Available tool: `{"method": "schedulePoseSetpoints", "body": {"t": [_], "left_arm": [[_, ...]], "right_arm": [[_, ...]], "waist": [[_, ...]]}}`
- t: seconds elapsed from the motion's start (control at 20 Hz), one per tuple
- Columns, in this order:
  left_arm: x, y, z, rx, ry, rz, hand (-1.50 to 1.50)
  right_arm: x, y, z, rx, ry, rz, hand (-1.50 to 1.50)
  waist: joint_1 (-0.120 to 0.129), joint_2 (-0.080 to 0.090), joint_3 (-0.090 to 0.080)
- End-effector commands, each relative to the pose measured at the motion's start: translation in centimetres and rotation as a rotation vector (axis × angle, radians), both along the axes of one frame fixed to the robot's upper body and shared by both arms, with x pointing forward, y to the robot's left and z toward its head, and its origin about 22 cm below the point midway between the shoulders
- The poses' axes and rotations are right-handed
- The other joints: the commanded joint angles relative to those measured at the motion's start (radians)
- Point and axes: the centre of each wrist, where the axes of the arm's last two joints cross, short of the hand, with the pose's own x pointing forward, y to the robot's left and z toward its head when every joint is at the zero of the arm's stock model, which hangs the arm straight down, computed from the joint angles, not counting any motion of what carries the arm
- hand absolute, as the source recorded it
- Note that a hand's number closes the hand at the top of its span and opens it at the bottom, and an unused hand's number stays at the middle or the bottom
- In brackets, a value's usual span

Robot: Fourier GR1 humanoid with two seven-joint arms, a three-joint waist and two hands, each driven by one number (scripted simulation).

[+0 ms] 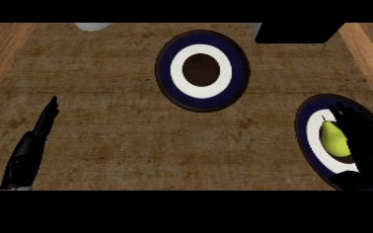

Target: Pick the pear from the plate and place it in the plate

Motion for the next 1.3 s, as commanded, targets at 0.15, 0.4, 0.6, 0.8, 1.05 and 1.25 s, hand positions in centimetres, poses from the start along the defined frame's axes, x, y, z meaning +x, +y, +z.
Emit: {"method": "schedulePoseSetpoints", "body": {"t": [0.15, 0.4, 0.6, 0.8, 1.05, 1.25], "left_arm": [[0.6, 0.5, 0.7, 0.006, -0.004, 0.001, 0.0], [-0.4, 1.3, 1.1, 0.007, 0.007, -0.012, 0.0], [-1.9, -0.2, 1.2, -0.004, -0.009, -0.003, 0.0], [0.7, 0.2, 1.1, -0.004, -0.002, -0.007, 0.0], [0.7, 0.8, -0.7, 0.007, 0.02, 0.002, 0.0], [0.1, -0.6, 1.4, 0.001, -0.011, 0.004, 0.0]], "right_arm": [[2.5, -1.5, -2.2, -0.014, 0.065, -0.016, -1.5], [4.1, -2.1, -2.8, -0.008, 0.053, -0.022, -1.5], [2.2, -1.9, -3.2, -0.011, 0.063, -0.033, -1.5], [2.1, -1.7, -4.4, 0.031, 0.046, 0.022, 1.5], [3.4, -4.3, -5.0, 0.028, 0.022, 0.057, 1.5], [3.5, -3.2, -3.7, -0.009, 0.009, 0.06, 1.5]], "waist": [[0.001, 0.0, 0.0], [0.003, 0.0, 0.0], [0.001, -0.001, 0.0], [-0.002, 0.0, 0.0], [-0.001, 0.001, 0.0], [-0.001, -0.001, 0.0]]}}
